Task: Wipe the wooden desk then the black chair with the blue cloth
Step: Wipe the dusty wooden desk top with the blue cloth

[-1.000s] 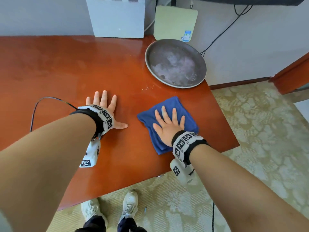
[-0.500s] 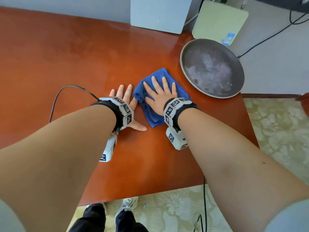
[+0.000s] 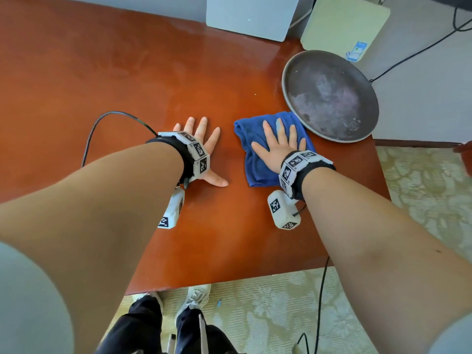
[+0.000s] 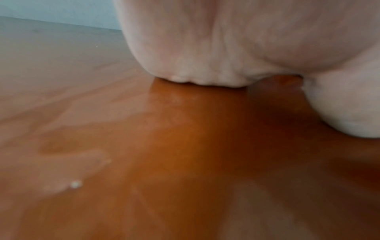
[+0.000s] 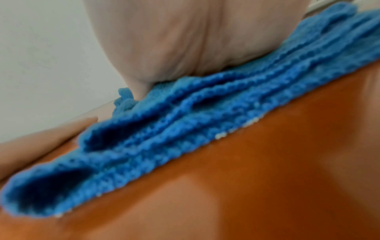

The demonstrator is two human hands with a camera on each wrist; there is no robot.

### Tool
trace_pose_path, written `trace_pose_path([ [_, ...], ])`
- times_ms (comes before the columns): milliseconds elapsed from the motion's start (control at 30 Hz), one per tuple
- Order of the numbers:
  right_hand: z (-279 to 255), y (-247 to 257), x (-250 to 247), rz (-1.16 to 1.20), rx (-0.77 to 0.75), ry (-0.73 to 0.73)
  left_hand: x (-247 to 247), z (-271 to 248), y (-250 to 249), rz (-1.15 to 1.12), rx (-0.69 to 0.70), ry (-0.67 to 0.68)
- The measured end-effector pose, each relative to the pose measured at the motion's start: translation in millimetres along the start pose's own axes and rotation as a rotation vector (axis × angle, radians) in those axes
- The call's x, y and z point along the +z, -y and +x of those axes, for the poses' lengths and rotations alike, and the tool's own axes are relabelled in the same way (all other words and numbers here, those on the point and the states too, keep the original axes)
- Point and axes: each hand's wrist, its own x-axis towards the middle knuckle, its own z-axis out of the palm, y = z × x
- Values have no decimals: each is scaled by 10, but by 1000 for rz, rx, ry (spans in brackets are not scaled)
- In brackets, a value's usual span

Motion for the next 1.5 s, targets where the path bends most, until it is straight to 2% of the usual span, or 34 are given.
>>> trace_pose_path([
  [200, -236, -306, 168, 5, 26, 8, -134, -2, -244, -54, -101, -25],
  [333, -352, -529, 279, 16, 14, -3, -254, 94, -647, -19, 8, -95],
  [500, -481, -840, 369, 38, 17, 9, -285, 241, -1015, -31, 7, -58],
  [633, -553, -1128, 436, 75, 93, 25, -334, 324, -1032, -22, 30, -39],
  [900, -518, -1724, 390, 252, 452, 2, -344, 425, -1004, 3, 39, 16],
  [1200, -247, -2037, 128, 642, 729, -168, -341, 429, -1002, 23, 44, 19],
  [1400, -394, -2004, 50, 818, 738, -209, -369, 406, -1007, 27, 52, 34],
  [1500, -575, -1791, -9, 863, 659, -234, -338, 333, -986, 19, 70, -15],
])
